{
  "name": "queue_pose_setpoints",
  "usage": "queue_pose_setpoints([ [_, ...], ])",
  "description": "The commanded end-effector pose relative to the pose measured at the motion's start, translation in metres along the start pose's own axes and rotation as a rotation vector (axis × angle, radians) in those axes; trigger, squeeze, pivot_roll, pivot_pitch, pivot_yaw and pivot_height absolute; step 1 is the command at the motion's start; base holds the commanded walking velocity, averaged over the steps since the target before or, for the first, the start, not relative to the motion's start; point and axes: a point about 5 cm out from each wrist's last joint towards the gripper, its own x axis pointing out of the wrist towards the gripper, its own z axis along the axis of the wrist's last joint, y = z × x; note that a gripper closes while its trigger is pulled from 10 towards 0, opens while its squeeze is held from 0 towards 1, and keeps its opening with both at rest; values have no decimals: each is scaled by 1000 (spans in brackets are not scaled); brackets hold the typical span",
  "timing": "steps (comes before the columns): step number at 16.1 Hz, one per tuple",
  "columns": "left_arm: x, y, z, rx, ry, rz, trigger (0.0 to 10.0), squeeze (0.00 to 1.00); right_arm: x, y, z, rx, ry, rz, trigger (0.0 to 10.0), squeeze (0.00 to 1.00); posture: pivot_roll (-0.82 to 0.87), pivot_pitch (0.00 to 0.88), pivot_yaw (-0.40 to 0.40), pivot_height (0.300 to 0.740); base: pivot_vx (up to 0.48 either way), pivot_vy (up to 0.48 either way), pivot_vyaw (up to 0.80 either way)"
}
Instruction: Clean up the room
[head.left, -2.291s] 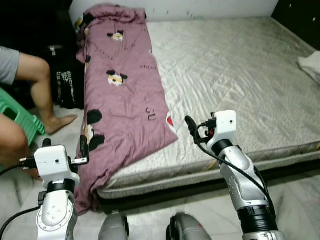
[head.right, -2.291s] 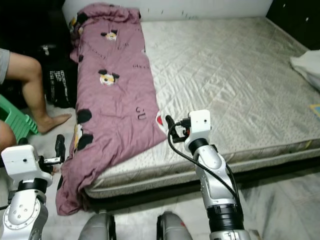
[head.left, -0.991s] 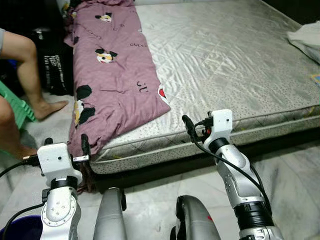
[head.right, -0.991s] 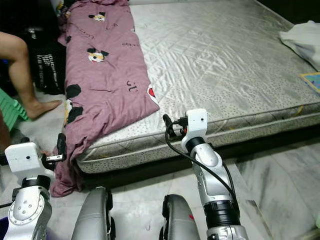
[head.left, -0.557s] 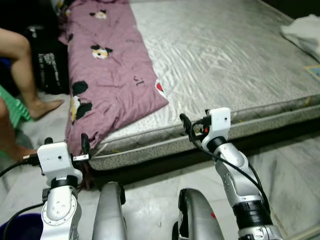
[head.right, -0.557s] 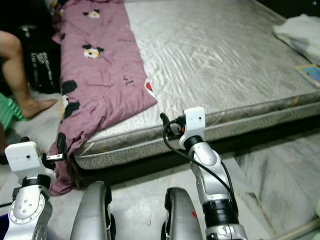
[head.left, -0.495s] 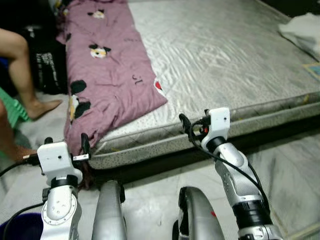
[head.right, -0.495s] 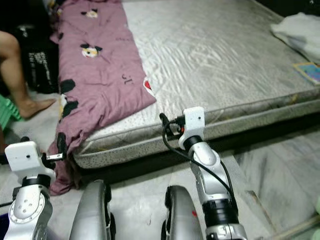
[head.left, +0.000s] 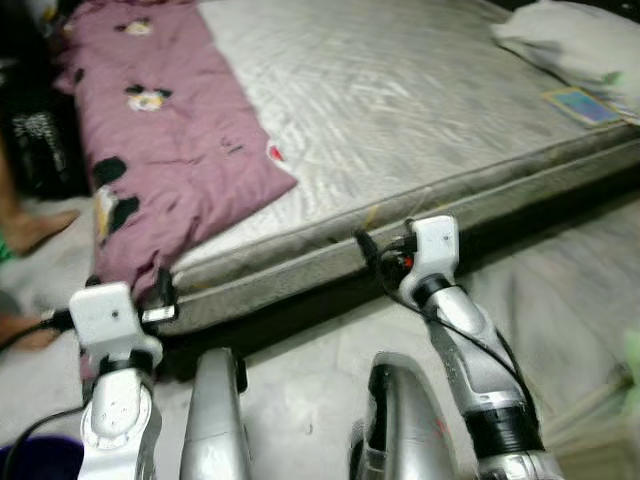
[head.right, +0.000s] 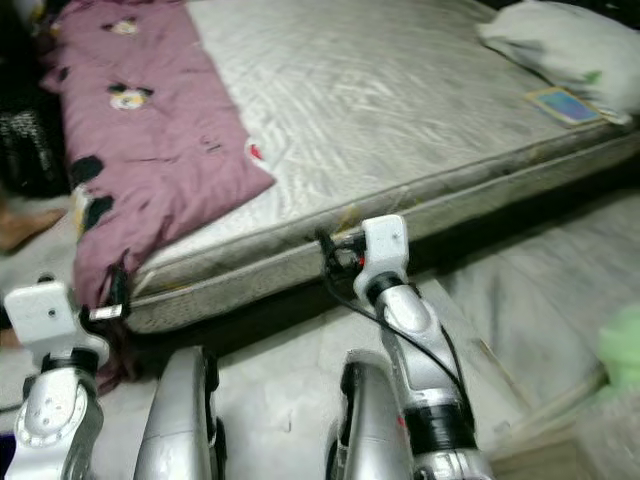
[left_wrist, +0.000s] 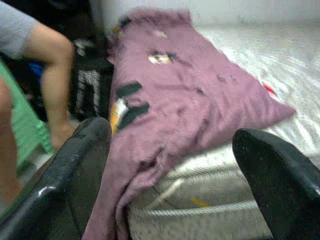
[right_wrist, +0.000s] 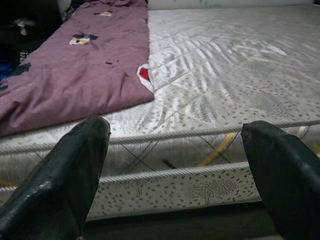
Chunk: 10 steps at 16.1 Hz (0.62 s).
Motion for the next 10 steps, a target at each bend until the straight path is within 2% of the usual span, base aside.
queue_pose_setpoints([
  [1,-5,3,-8,6,43,2,10000,0,3,7,1,-22,1,38,10000,0,-4,96,-23,539,0,0,800],
  [3,-5,2,-8,5,39,-4,10000,0,3,9,0,-26,-3,50,10000,0,0,92,-23,539,0,0,638],
  [5,-5,1,-7,3,36,-9,10000,0,3,7,0,-15,-2,35,10000,0,0,92,-23,539,0,0,0],
  [10,-4,0,-7,-1,31,-25,10000,0,5,7,-1,-13,-4,34,10000,0,-1,84,-23,539,311,0,0],
])
